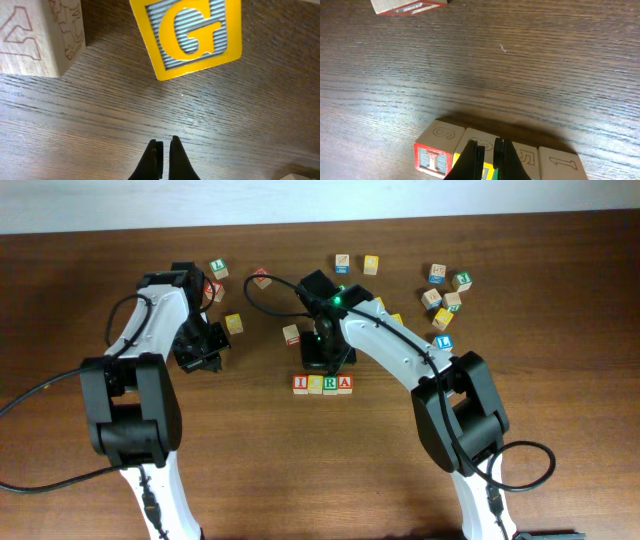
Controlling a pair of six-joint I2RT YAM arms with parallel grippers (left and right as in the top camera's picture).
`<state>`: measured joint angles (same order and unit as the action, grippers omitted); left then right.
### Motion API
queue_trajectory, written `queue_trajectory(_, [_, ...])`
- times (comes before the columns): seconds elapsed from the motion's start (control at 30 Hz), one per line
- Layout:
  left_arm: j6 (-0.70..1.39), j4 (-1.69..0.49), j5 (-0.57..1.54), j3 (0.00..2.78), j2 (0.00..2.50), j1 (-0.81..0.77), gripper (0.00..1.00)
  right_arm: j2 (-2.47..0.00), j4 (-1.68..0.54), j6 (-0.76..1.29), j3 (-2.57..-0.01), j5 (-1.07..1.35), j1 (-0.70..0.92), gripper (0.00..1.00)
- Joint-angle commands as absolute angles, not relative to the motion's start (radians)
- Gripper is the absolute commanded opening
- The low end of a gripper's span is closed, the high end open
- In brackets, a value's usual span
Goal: Spell out ICRA
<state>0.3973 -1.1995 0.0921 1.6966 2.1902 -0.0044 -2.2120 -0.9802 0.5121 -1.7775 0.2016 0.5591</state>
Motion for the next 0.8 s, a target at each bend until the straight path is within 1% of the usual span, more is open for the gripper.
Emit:
queue_trajectory(0.0, [0.395, -1.198, 0.081, 1.702, 2.199, -0.005, 0.0, -2.221, -0.979, 0.502, -1.785, 0.197, 0.581, 0.04])
queue_trajectory(0.3, [0.395, -1.202, 0.082, 1.702, 2.199, -0.008, 0.0, -2.221, -0.987, 0.502, -1.784, 0.179, 0.59, 0.04])
queue_trajectory(0.37, [0.358, -1.202, 0.093, 1.702, 2.199, -0.017, 0.0, -2.218, -1.005, 0.502, -1.806, 0.179, 0.578, 0.04])
queue_trajectory(0.43, [0.312, -1.202, 0.108, 1.701, 2.199, -0.048, 0.0, -2.212, -1.073, 0.501, -1.876, 0.178, 0.542, 0.04])
queue_trajectory(0.47, [0.313, -1.202, 0.108, 1.701, 2.199, -0.07, 0.0, -2.21, -1.163, 0.458, -1.956, 0.173, 0.5, 0.04])
queue_trajectory(0.53, [0.313, -1.202, 0.113, 1.7, 2.199, -0.107, 0.0, -2.21, -1.282, 0.396, -2.022, 0.171, 0.448, 0.04])
queue_trajectory(0.57, [0.313, -1.201, 0.113, 1.699, 2.199, -0.128, 0.0, -2.21, -1.32, 0.396, -2.03, 0.171, 0.428, 0.04])
queue_trajectory(0.6, [0.314, -1.193, 0.115, 1.699, 2.199, -0.151, 0.0, -2.21, -1.368, 0.394, -2.03, 0.164, 0.398, 0.04])
queue_trajectory(0.67, [0.348, -1.182, 0.116, 1.699, 2.199, -0.198, 0.0, -2.212, -1.441, 0.37, -1.999, 0.06, 0.35, 0.04])
queue_trajectory(0.73, [0.351, -1.176, 0.117, 1.699, 2.199, -0.227, 0.0, -2.213, -1.435, 0.37, -1.949, 0.041, 0.329, 0.04])
queue_trajectory(0.77, [0.351, -1.164, 0.128, 1.696, 2.201, -0.253, 0.0, -2.213, -1.396, 0.37, -1.879, 0.041, 0.327, 0.04])
